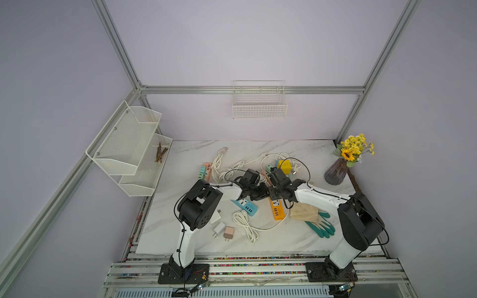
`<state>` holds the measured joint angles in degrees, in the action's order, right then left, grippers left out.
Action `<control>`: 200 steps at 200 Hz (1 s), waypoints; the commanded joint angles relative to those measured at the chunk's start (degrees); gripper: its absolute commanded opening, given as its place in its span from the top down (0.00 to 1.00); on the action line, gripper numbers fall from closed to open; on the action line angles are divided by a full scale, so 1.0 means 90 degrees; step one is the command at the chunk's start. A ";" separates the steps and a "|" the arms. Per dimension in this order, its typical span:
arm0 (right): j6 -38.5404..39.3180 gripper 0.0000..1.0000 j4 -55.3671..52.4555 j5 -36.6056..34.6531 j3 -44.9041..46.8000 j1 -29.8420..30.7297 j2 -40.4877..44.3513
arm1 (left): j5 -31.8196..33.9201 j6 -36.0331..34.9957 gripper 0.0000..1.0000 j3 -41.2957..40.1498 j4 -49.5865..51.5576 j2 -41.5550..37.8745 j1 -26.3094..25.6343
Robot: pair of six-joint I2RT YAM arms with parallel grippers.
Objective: Pull the plug off the socket
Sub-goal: Remove the plug from the socket.
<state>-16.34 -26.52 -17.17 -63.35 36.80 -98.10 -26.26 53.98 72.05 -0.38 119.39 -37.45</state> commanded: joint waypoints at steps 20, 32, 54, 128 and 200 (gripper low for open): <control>-0.0273 0.80 -0.0135 0.0266 -0.0092 -0.0134 0.0292 | 0.0993 -0.0177 0.71 -0.0282 0.1066 0.0623 0.0050; -0.0318 0.80 0.0129 0.0853 0.0176 -0.0466 0.0636 | 0.0976 -0.0187 0.71 -0.0281 0.1062 0.0627 0.0050; -0.0348 0.80 0.0348 0.1213 0.0428 -0.0665 0.1038 | 0.0949 -0.0205 0.71 -0.0300 0.1024 0.0592 0.0050; -0.0408 0.80 0.0932 0.1375 0.0891 -0.0716 0.2134 | 0.0448 -0.0994 0.67 -0.0584 0.0430 -0.0247 0.0060; -0.0725 0.80 0.3489 0.3483 0.2567 -0.1199 0.3812 | 0.0245 -0.2957 0.57 -0.2282 -0.1034 -0.2995 0.0217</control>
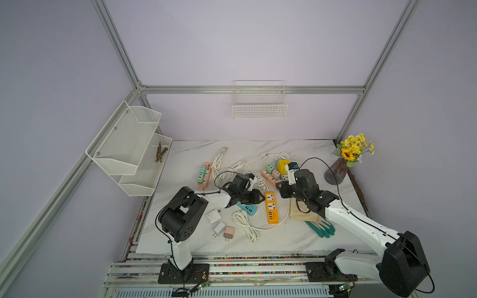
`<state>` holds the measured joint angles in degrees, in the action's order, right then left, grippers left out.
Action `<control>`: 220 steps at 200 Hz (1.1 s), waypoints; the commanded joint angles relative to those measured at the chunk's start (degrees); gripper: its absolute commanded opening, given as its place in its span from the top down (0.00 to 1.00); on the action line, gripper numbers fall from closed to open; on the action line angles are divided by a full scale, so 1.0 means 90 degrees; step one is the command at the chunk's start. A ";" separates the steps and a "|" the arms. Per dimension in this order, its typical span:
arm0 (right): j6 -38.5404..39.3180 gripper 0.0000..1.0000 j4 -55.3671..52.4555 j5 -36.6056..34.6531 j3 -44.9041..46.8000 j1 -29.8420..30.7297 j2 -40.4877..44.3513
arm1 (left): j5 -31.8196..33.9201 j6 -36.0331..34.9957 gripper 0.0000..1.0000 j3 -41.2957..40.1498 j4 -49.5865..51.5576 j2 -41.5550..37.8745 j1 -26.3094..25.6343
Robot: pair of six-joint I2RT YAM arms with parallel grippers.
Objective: Pull the plug off the socket
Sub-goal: Remove the plug from the socket, then place the plug at the center of the board.
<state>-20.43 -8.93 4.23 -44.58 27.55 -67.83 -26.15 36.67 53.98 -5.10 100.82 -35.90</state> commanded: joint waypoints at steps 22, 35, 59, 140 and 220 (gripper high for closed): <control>-0.0722 0.80 0.2778 0.2253 0.1041 -0.0368 0.0637 | 0.0829 -0.1432 0.57 -0.0772 -0.0675 -0.1751 0.0068; -0.1051 0.80 0.3370 0.2956 0.1165 -0.0432 0.0543 | 0.1447 -0.1556 0.56 -0.1062 -0.0684 -0.2134 0.0101; -0.1774 0.81 0.4609 0.4068 0.1333 -0.0444 0.0137 | 0.2643 -0.1506 0.46 -0.1676 -0.0877 -0.3135 0.0232; -0.2476 0.83 0.6071 0.5527 0.0943 0.0062 -0.1586 | 0.4107 -0.0600 0.00 -0.3482 -0.2289 -0.4896 0.1001; -0.0152 0.81 0.2729 0.4255 -0.0538 0.1667 -0.2641 | 0.3885 0.0258 0.00 -0.3714 -0.2235 -0.4806 0.1759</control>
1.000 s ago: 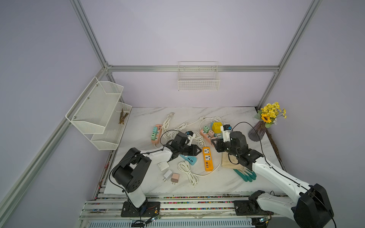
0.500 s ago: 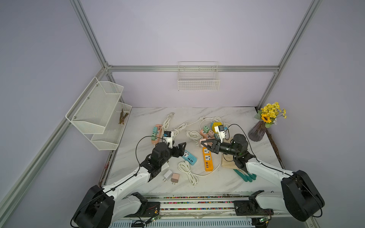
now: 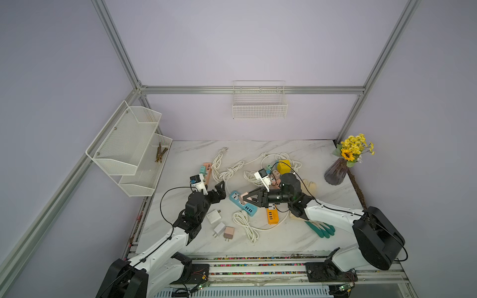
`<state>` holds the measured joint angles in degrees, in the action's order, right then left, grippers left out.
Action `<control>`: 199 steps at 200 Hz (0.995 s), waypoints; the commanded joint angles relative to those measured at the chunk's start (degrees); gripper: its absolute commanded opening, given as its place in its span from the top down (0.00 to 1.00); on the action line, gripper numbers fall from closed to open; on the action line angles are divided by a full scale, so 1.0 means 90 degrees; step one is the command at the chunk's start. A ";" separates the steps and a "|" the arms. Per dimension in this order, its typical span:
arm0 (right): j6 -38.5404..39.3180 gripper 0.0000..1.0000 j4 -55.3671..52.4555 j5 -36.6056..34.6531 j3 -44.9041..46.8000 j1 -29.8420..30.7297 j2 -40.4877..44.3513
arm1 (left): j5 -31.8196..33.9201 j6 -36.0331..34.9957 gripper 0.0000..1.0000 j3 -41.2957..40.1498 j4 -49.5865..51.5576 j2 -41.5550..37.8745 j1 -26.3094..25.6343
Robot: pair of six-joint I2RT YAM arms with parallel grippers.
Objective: Pull the plug off the socket
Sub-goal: Place the plug at the center of the board.
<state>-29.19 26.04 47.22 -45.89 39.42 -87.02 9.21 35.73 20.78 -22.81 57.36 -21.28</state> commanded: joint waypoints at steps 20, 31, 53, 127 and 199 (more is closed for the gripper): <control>0.1107 0.80 -0.1790 -0.0958 -0.0819 0.0672 -0.0965 | -0.0045 0.0426 0.00 -0.0040 -0.0277 0.0085 0.0186; 0.1222 0.79 -0.2114 -0.1258 -0.1042 0.0824 -0.1198 | -0.0059 0.0444 0.01 -0.0042 -0.0287 0.0125 0.0193; 0.1329 0.77 -0.2460 -0.1734 -0.1336 0.1045 -0.1560 | -0.0112 0.0474 0.00 -0.0024 -0.0321 0.0198 0.0216; 0.1176 0.63 -0.2999 -0.2723 -0.2164 0.1603 -0.2713 | -0.0285 0.0571 0.00 -0.0018 -0.0443 0.0428 0.0235; 0.1844 0.37 -0.3733 -0.3812 -0.2086 0.1792 -0.1933 | -0.0600 0.0640 0.00 0.0086 -0.0530 0.0676 0.0250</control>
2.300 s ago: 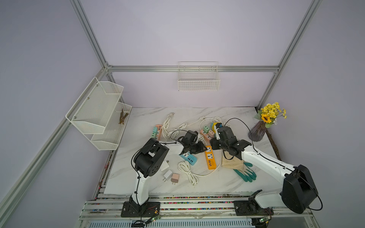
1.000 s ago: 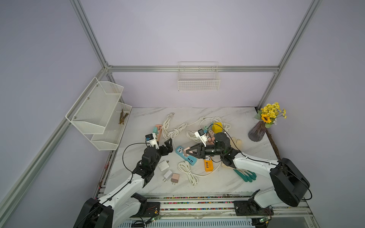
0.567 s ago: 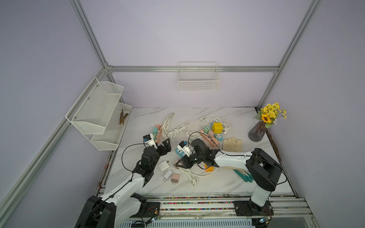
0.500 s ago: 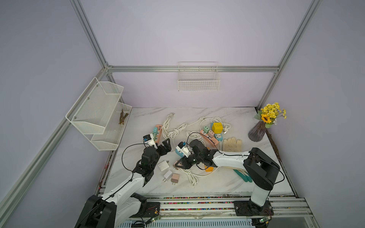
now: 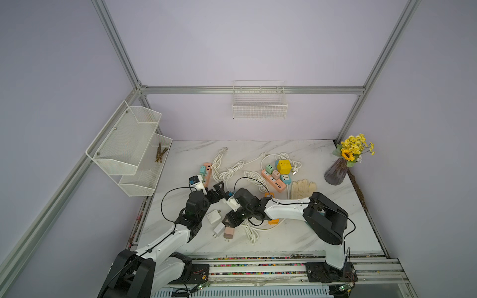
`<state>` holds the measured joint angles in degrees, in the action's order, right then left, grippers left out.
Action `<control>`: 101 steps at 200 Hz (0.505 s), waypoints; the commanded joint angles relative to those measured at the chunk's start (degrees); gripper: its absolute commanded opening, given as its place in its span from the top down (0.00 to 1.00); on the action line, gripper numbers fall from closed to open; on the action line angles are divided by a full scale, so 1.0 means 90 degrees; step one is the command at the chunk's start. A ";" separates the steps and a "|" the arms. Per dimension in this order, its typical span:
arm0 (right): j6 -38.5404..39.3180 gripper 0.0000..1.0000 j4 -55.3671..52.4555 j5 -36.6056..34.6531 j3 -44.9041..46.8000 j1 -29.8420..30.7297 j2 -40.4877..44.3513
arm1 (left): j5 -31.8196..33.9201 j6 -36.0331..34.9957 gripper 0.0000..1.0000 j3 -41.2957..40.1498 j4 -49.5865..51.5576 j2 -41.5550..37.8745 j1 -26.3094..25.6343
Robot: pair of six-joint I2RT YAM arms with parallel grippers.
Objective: Pull the plug off the socket
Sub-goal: Place the plug at the center of the board.
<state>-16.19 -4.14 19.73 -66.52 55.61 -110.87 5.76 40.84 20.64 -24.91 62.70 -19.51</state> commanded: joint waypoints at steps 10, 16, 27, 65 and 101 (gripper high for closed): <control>0.0518 0.36 -0.0286 -0.0913 0.0390 -0.0008 0.1049 | -0.0272 0.0072 0.00 0.0123 -0.0310 0.0132 0.0050; 0.0604 0.36 -0.0191 -0.0993 0.0516 -0.0015 0.1244 | -0.0301 0.0087 0.00 0.0127 -0.0309 0.0156 0.0048; 0.0719 0.37 -0.0003 -0.1202 0.0779 -0.0023 0.1646 | -0.0363 0.0077 0.00 0.0142 -0.0355 0.0191 0.0048; 0.0843 0.40 0.1279 -0.2365 0.2148 -0.0036 0.3523 | -0.0773 0.0059 0.00 0.0194 -0.0644 0.0420 0.0048; 0.0573 0.42 0.2929 -0.3437 0.3742 -0.0276 0.5308 | -0.1785 0.0013 0.00 0.0399 -0.1119 0.0929 0.0050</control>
<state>-10.00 9.67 -1.52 -40.21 54.96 -70.28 -2.44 41.17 21.04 -29.21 68.64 -19.49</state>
